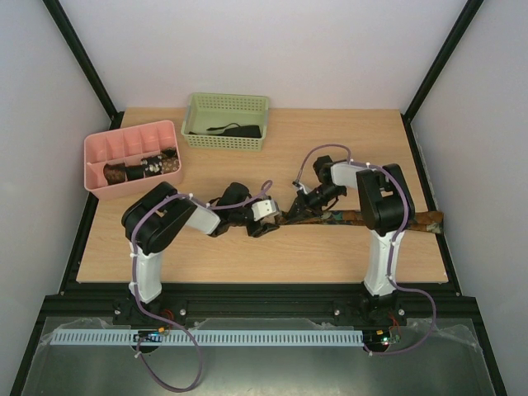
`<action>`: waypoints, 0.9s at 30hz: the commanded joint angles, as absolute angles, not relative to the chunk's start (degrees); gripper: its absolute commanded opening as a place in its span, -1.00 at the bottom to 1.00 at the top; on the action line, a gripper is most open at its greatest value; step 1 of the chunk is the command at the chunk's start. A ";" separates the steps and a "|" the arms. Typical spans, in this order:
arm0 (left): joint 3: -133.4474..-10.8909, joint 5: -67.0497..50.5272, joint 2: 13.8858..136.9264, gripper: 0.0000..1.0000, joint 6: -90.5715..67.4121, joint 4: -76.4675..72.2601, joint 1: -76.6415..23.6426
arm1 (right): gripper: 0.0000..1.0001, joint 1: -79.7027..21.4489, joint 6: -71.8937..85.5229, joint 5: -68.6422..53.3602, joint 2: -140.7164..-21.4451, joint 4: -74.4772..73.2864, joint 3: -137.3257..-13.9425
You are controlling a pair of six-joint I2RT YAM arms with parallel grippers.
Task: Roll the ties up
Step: Roll the tie at the center of the board.
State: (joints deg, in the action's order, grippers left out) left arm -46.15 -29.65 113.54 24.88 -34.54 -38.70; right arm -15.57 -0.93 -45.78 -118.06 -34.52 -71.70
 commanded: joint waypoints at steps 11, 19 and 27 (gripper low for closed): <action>-46.03 -34.68 121.32 0.27 17.37 -46.41 -39.77 | -0.97 -14.23 -3.09 -41.41 -125.11 -34.09 -69.62; -45.85 -29.88 118.09 -0.34 24.28 -36.64 -39.97 | -0.89 -15.61 -4.53 -43.12 -126.72 -34.52 -74.33; -47.25 -26.49 115.63 -0.41 29.29 -21.03 -39.90 | -0.22 -13.01 -8.90 -48.49 -117.08 -41.87 -73.40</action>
